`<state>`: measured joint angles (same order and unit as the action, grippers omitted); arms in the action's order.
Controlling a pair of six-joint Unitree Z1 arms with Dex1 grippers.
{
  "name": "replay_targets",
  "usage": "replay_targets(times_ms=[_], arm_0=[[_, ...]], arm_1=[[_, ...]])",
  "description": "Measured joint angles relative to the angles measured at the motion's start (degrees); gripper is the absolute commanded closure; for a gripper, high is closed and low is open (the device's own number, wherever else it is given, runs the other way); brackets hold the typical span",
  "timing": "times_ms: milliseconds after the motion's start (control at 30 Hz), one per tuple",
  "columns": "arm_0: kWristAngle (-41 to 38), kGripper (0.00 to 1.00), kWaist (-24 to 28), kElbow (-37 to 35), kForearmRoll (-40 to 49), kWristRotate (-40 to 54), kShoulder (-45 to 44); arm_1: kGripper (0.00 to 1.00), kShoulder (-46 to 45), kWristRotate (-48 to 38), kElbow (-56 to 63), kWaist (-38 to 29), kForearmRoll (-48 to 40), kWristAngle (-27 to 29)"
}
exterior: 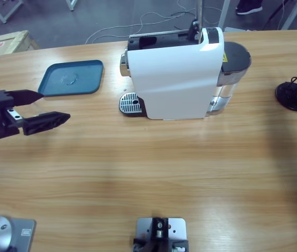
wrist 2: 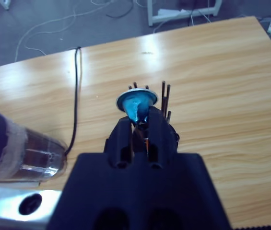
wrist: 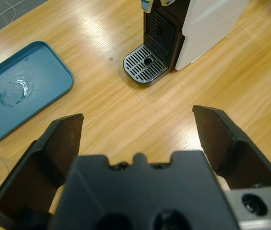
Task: Pour coffee
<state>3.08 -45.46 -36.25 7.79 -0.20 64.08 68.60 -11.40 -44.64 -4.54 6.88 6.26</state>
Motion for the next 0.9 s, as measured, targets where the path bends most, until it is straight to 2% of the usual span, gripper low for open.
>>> replay_targets(times_ms=[100,167,267,367,467,633,900], arm_0=[[0.0,0.018,0.0,0.0,-0.1,0.0,-0.3],[0.1,0.018,0.0,0.0,-0.1,0.0,-0.5],[0.1,0.018,-0.1,-0.1,-0.1,0.2,-0.7],[0.1,0.018,-0.2,-0.6,-0.1,1.8,-1.1],[0.1,0.018,-0.2,-1.0,-0.1,2.4,-1.9],[0.2,0.018,-0.2,-1.0,-0.1,2.4,-2.7],[0.3,0.018,-0.2,-1.0,-0.1,2.4,-2.8]], arm_1=[[1.000,-1.9,1.1,-2.8,-2.0,1.8,0.0],[1.000,-2.4,3.7,-5.3,-5.9,3.2,-1.2],[1.000,-1.6,11.6,-9.8,-18.0,7.7,-6.7],[1.000,2.2,20.2,-13.7,-29.7,11.3,-9.1],[1.000,8.1,28.1,-20.5,-37.6,15.4,-11.2],[1.000,19.0,36.3,-33.6,-41.9,20.6,-13.5],[1.000,30.8,37.5,-42.4,-42.0,20.5,-13.9]])
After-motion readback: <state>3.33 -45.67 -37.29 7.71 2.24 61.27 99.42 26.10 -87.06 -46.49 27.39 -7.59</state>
